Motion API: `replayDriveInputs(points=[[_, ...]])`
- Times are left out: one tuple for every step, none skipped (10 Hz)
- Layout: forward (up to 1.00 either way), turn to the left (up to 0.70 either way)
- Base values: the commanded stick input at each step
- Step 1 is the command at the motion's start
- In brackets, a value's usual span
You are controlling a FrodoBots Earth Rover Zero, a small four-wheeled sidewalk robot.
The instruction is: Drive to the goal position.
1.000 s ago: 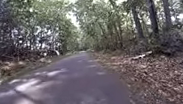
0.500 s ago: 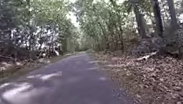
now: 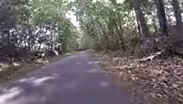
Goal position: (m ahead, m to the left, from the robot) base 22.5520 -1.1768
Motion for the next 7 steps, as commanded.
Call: replayDriveInputs(points=[[0.70,0.00],[0.70,0.00],[0.70,0.00],[0.70,0.00],[0.70,0.00],[0.70,0.00],[0.70,0.00]])
